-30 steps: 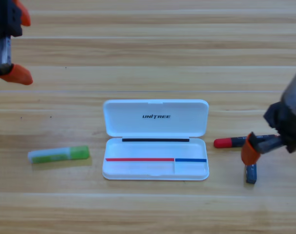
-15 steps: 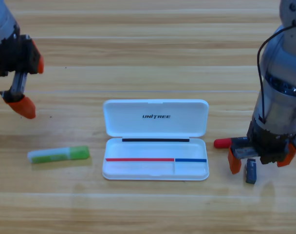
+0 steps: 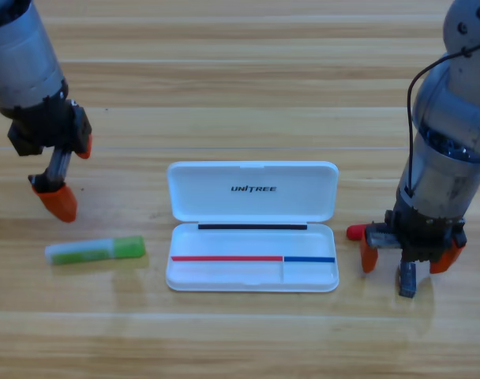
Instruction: Clean up eraser and pencils
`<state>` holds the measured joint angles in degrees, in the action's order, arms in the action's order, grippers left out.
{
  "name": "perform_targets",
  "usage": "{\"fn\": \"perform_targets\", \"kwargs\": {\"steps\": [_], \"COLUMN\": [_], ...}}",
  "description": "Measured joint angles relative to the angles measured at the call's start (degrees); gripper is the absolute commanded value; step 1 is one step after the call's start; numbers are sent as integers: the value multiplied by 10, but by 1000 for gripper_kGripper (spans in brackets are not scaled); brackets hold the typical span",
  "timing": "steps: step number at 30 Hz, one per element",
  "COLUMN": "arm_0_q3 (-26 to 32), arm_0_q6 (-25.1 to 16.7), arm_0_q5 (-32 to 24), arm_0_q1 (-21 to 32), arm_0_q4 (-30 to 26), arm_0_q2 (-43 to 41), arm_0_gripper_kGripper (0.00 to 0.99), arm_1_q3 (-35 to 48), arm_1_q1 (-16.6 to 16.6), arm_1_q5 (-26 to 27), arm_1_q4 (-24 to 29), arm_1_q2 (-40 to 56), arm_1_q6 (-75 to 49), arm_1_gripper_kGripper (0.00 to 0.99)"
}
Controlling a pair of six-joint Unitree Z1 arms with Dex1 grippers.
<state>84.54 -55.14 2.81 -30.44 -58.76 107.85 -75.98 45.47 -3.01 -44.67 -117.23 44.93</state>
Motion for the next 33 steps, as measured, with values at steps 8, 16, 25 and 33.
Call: {"fn": "perform_targets", "kwargs": {"steps": [8,16,25,33], "arm_0_q3": [-65,-134,-178,-207], "arm_0_q6": [12,16,16,16], "arm_0_q5": [-11,-25,-35,-45], "arm_0_q1": [0,0,0,0], "arm_0_q4": [66,128,168,190], "arm_0_q2": [3,3,3,3], "arm_0_gripper_kGripper": [959,957,956,950], "arm_1_q3": [23,39,46,51], "arm_1_q1": [-5,-17,-20,-25], "arm_1_q5": [0,2,10,27], "arm_1_q4": [38,41,48,48], "arm_1_q2": [0,5,9,13], "arm_1_q6": [14,15,15,15], "arm_1_gripper_kGripper": [684,500,502,511]}}
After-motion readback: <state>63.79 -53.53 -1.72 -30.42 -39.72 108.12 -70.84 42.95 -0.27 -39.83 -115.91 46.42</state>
